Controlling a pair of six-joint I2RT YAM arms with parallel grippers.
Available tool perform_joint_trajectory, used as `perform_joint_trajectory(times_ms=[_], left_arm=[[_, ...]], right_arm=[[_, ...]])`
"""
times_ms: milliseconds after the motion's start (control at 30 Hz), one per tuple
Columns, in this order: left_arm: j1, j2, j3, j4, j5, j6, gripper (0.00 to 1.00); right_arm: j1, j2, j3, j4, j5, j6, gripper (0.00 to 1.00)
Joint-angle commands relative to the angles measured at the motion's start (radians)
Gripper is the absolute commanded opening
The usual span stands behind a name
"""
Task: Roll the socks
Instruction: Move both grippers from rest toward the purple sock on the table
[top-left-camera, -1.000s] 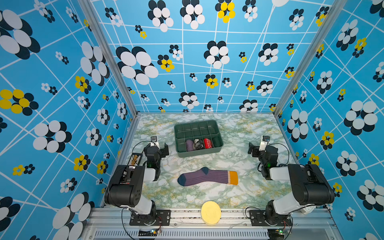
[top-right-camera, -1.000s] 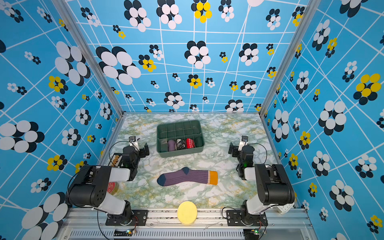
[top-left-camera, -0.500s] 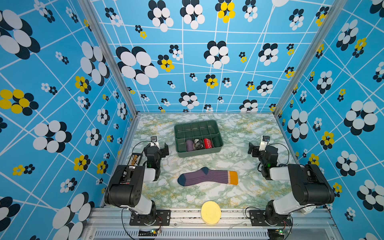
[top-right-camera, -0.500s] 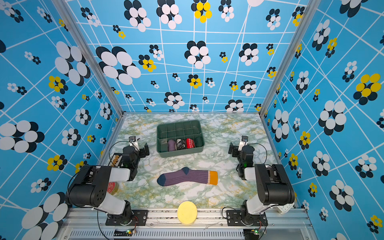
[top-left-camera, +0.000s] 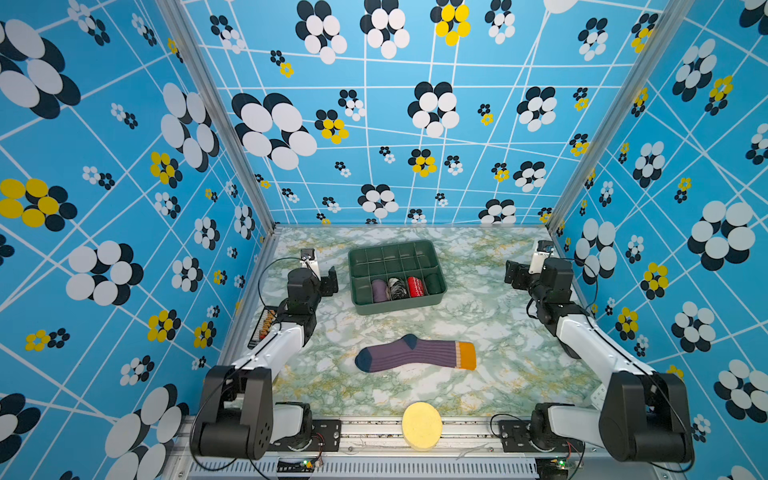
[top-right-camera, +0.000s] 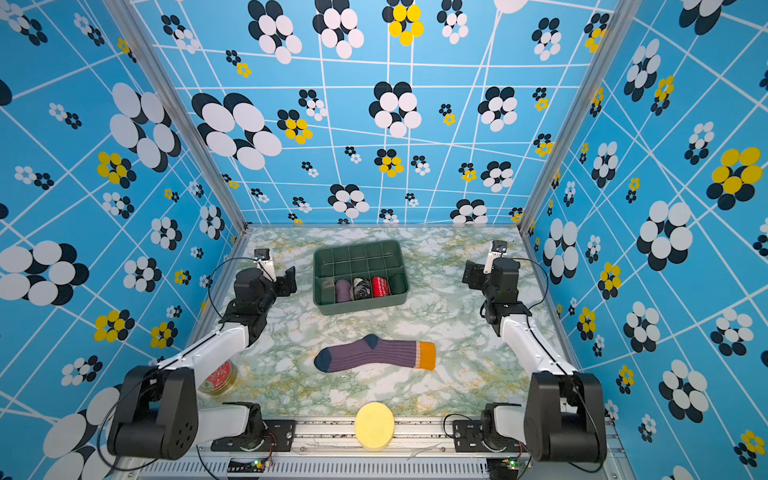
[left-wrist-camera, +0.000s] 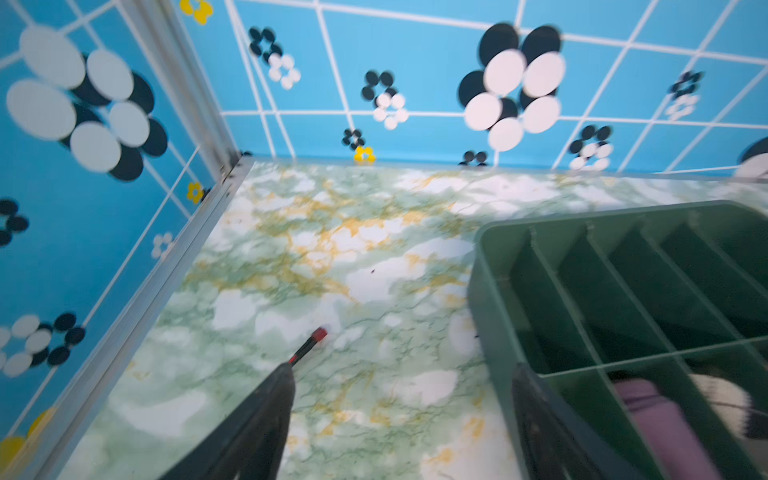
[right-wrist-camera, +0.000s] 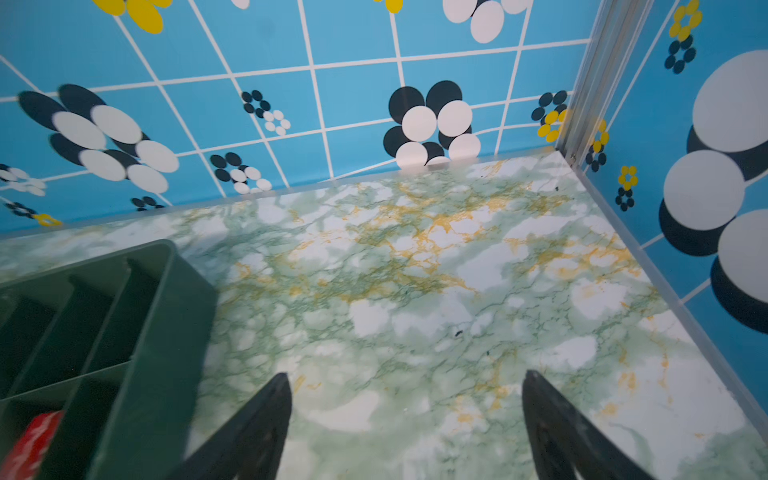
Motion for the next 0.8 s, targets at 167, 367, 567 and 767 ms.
perform_joint_trajectory(times_ms=[167, 367, 567, 767], left_arm=[[-0.251, -0.279, 0.075, -0.538, 0.052, -0.119, 0.86], [-0.392, -0.414, 0.024, -0.631, 0.097, -0.217, 0.69], [-0.531, -0.408, 0.020, -0.764, -0.071, -0.285, 0.60], [-0.597, -0.362, 0.009, -0.815, -0.129, -0.343, 0.57]], right_arm=[[0.163, -0.134, 0.110, -0.654, -0.140, 0.122, 0.80], [0.290, -0.085, 0.151, -0.884, -0.147, 0.237, 0.74], [0.430, -0.086, 0.038, -0.888, -0.099, 0.382, 0.64], [0.463, -0.100, -0.069, -0.884, -0.088, 0.465, 0.50]])
